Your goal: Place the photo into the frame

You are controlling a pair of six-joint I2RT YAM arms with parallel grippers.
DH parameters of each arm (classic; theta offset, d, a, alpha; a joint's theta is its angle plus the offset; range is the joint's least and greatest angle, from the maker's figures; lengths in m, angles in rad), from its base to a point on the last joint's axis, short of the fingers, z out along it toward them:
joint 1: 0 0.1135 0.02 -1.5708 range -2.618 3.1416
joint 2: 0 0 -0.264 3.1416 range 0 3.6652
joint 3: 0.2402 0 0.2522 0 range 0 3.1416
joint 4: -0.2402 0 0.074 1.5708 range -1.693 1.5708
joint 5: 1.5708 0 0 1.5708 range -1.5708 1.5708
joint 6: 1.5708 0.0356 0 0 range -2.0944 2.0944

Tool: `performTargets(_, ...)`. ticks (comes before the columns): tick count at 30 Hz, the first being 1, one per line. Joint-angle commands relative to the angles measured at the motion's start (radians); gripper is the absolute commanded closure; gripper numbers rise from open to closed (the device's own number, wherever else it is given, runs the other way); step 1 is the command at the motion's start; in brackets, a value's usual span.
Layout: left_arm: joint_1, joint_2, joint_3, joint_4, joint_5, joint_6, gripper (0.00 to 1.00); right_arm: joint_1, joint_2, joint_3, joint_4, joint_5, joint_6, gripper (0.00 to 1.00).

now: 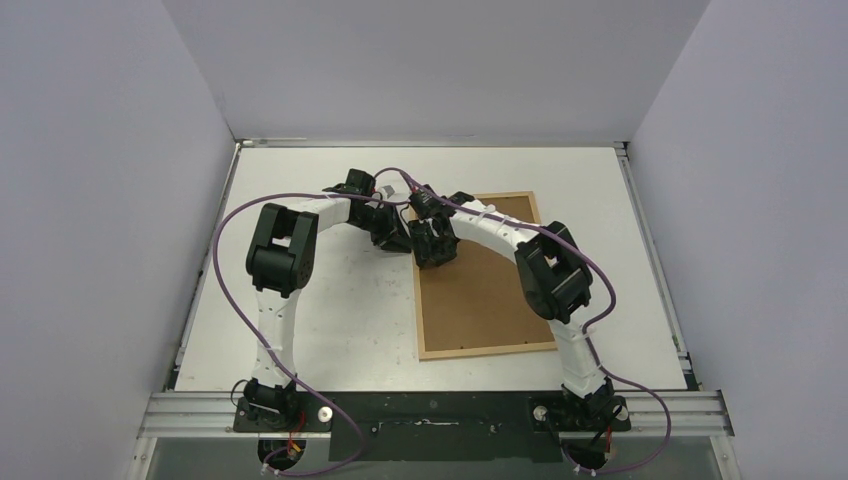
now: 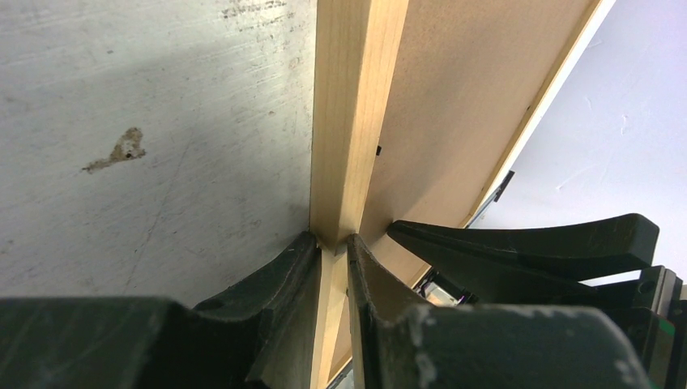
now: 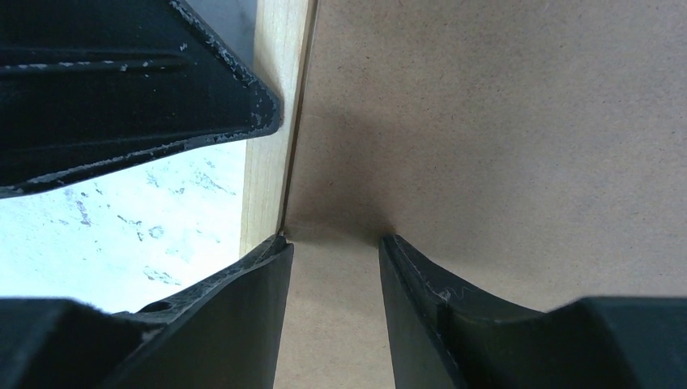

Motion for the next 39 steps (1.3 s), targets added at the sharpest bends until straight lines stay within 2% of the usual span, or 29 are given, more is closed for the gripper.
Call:
performTargets(1, 0.005, 0.049, -0.023, -0.086, -0.114, 0.06, 0.82, 0.024, 0.153, -0.047, -0.005, 0.128, -0.015, 0.56)
performTargets(13, 0.015, 0.053, -0.023, -0.095, -0.111, 0.069, 0.82, 0.055, 0.194, -0.026, -0.041, 0.206, -0.031, 0.59)
performTargets(27, 0.038, 0.036, -0.021, -0.103, -0.104, 0.075, 0.82, 0.101, 0.244, 0.001, -0.088, 0.288, -0.046, 0.59)
performTargets(33, 0.085, -0.013, 0.002, -0.059, -0.049, 0.052, 0.82, 0.068, 0.082, 0.011, -0.029, 0.227, -0.035, 0.56)
performTargets(39, 0.126, -0.023, 0.066, -0.034, -0.016, 0.028, 0.81, -0.009, -0.103, 0.007, 0.117, 0.143, 0.028, 0.52)
